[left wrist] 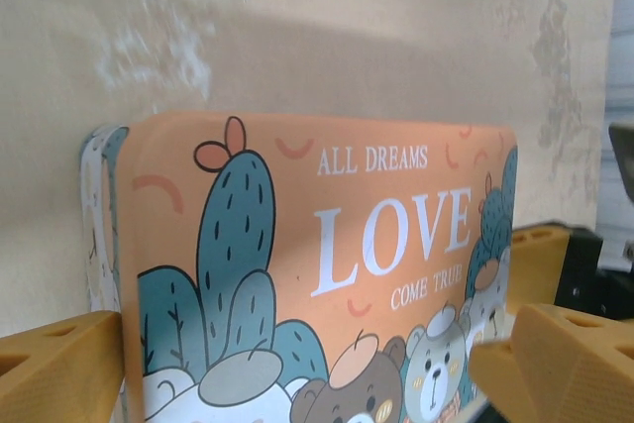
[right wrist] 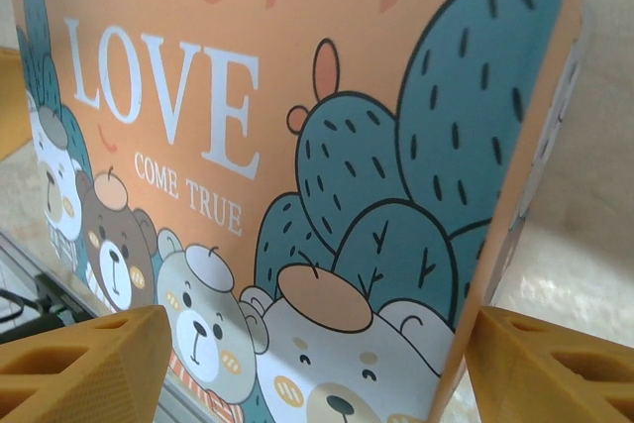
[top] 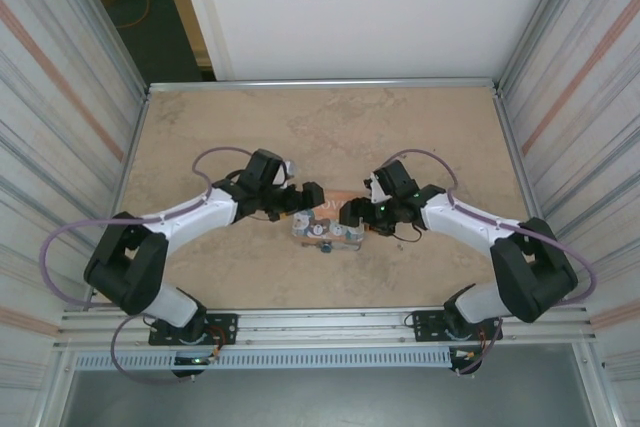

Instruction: Unlock a padlock with a key

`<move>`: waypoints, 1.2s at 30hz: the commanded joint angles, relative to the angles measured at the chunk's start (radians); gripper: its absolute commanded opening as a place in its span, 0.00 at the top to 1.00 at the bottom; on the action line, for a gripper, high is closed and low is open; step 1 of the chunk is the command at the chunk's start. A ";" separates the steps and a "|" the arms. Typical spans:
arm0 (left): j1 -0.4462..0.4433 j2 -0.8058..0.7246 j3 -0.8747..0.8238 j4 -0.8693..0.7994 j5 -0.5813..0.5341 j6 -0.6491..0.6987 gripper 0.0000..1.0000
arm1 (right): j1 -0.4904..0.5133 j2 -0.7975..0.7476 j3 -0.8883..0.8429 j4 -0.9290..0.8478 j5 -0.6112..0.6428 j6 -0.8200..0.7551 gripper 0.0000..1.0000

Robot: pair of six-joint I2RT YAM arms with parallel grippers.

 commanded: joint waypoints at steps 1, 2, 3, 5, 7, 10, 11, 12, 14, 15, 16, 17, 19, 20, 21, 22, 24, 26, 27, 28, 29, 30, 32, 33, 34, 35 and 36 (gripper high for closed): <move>0.001 0.071 0.101 -0.027 0.110 0.092 0.01 | 0.010 0.057 0.059 0.161 -0.020 0.022 0.23; 0.007 0.097 0.127 -0.046 0.113 0.107 0.01 | 0.010 0.074 0.071 0.173 -0.012 0.024 0.23; 0.013 0.115 0.148 -0.056 0.118 0.115 0.01 | 0.010 0.090 0.080 0.184 -0.007 0.026 0.23; 0.027 0.155 0.177 -0.048 0.130 0.118 0.01 | 0.010 0.127 0.108 0.199 0.004 0.024 0.23; 0.039 0.184 0.197 -0.032 0.132 0.112 0.01 | 0.008 0.159 0.139 0.201 0.015 0.013 0.23; 0.063 0.231 0.242 -0.027 0.133 0.109 0.01 | -0.003 0.209 0.180 0.211 0.021 0.010 0.23; 0.070 0.247 0.257 -0.027 0.137 0.109 0.01 | -0.007 0.225 0.193 0.218 0.020 0.011 0.23; 0.076 0.263 0.275 -0.026 0.140 0.109 0.01 | -0.012 0.236 0.201 0.223 0.020 0.010 0.22; 0.086 0.295 0.311 -0.028 0.149 0.112 0.01 | -0.023 0.258 0.224 0.230 0.023 0.010 0.22; 0.089 0.311 0.329 -0.033 0.148 0.117 0.01 | -0.028 0.269 0.235 0.231 0.025 0.009 0.22; 0.091 0.325 0.350 -0.045 0.140 0.122 0.01 | -0.034 0.279 0.243 0.231 0.028 0.007 0.22; 0.093 0.336 0.365 -0.055 0.131 0.129 0.01 | -0.039 0.286 0.249 0.232 0.030 0.007 0.21; 0.094 0.356 0.393 -0.080 0.105 0.147 0.01 | -0.049 0.294 0.252 0.233 0.039 0.008 0.18; 0.098 0.362 0.402 -0.086 0.100 0.150 0.01 | -0.053 0.292 0.249 0.232 0.046 0.008 0.16; 0.101 0.369 0.409 -0.090 0.097 0.154 0.01 | -0.057 0.289 0.243 0.231 0.053 0.007 0.14; 0.104 0.374 0.413 -0.092 0.096 0.155 0.01 | -0.061 0.283 0.236 0.230 0.062 0.005 0.13; 0.112 0.373 0.415 -0.095 0.087 0.155 0.01 | -0.071 0.261 0.221 0.220 0.084 0.002 0.00; 0.120 0.362 0.414 -0.102 0.073 0.158 0.01 | -0.081 0.231 0.207 0.194 0.111 -0.009 0.00; 0.125 0.351 0.412 -0.108 0.064 0.165 0.01 | -0.084 0.213 0.202 0.172 0.127 -0.017 0.00; 0.130 0.339 0.412 -0.115 0.060 0.173 0.01 | -0.089 0.188 0.196 0.146 0.146 -0.028 0.00; 0.133 0.327 0.412 -0.122 0.055 0.182 0.01 | -0.091 0.166 0.191 0.121 0.165 -0.037 0.00; 0.136 0.312 0.410 -0.134 0.051 0.192 0.01 | -0.094 0.136 0.185 0.086 0.190 -0.049 0.00; 0.142 0.277 0.402 -0.153 0.036 0.209 0.01 | -0.097 0.086 0.177 0.031 0.225 -0.069 0.00; 0.145 0.254 0.393 -0.160 0.028 0.219 0.01 | -0.098 0.053 0.169 -0.004 0.244 -0.078 0.00; 0.147 0.227 0.380 -0.167 0.018 0.224 0.01 | -0.098 0.022 0.162 -0.039 0.263 -0.086 0.00; 0.148 0.202 0.364 -0.170 0.008 0.228 0.01 | -0.098 -0.007 0.155 -0.071 0.279 -0.093 0.01; 0.149 0.170 0.342 -0.170 0.000 0.233 0.01 | -0.099 -0.038 0.147 -0.108 0.293 -0.099 0.01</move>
